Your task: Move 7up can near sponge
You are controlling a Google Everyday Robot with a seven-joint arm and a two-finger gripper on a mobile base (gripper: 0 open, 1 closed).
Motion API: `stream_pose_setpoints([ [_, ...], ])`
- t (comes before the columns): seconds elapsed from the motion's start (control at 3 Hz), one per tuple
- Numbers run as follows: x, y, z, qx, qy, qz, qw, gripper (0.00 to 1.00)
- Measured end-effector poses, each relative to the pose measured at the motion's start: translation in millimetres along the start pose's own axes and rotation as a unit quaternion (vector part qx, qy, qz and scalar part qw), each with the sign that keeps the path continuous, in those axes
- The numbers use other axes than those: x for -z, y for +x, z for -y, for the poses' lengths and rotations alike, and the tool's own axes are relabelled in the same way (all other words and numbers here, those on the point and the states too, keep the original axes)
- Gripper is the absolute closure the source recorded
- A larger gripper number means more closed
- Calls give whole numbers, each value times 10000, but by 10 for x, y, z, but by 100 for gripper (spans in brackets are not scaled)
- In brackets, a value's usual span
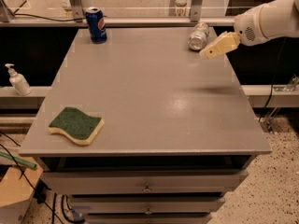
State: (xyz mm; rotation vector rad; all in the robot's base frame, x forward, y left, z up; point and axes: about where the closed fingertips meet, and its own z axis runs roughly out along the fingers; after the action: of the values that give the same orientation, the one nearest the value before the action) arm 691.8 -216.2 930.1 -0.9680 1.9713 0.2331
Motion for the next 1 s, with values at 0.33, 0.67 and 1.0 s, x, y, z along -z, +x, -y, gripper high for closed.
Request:
stream_pose_setpoints([
  [0.33,-1,0,-1,0,-1,0,10000,0],
  [0.67,-190,-46,8,-140,109,213,9996,0],
  [1.0,-567,-145,103,-388,390,578,9968,0],
])
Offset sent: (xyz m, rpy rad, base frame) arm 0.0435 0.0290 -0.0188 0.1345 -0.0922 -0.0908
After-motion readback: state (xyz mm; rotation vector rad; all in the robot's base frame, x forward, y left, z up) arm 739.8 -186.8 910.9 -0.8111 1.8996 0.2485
